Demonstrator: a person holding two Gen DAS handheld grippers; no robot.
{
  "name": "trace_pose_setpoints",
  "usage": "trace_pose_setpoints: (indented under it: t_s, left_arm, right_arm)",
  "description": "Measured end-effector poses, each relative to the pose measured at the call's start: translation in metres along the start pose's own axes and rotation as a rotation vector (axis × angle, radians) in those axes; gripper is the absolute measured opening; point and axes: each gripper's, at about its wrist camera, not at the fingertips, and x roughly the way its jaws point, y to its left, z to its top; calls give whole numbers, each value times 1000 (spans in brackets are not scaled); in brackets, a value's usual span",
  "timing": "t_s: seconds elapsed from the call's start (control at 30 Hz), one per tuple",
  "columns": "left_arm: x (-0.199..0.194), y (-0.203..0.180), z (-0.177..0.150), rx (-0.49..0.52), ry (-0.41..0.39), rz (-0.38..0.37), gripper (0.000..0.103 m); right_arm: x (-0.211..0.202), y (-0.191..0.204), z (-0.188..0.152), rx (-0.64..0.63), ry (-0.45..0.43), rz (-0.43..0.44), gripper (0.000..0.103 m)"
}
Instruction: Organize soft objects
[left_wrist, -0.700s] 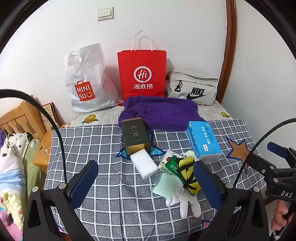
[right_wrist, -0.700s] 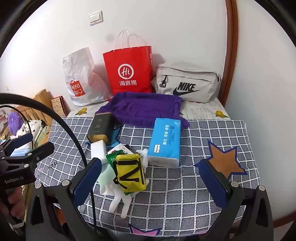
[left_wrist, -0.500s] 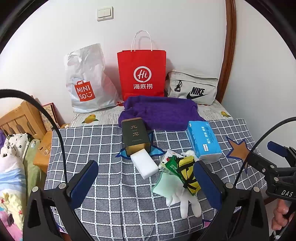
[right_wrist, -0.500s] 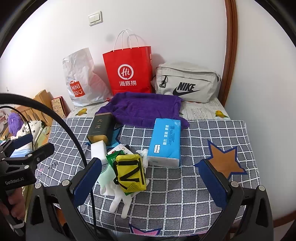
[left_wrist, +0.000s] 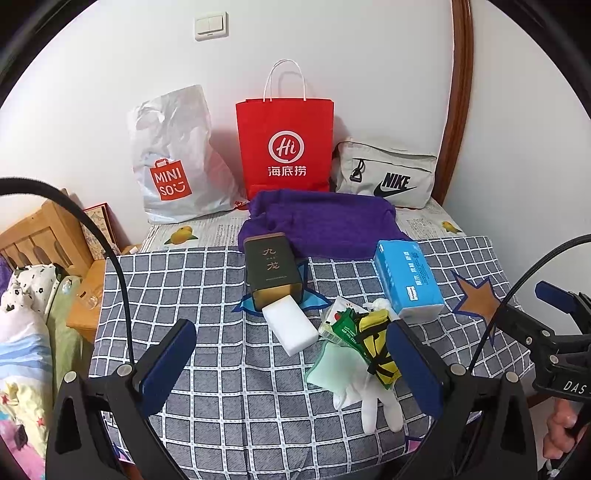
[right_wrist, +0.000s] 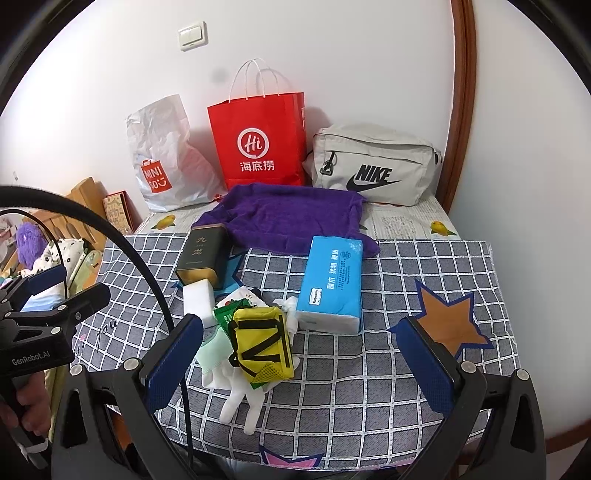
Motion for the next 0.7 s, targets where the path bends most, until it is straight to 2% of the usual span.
trace_pose_setpoints:
  t_s: [0.7]
  left_arm:
    - [0,2,-1,7,0,3,103]
  right_arm:
    - [-2,4,-2,-8,-2,1,103]
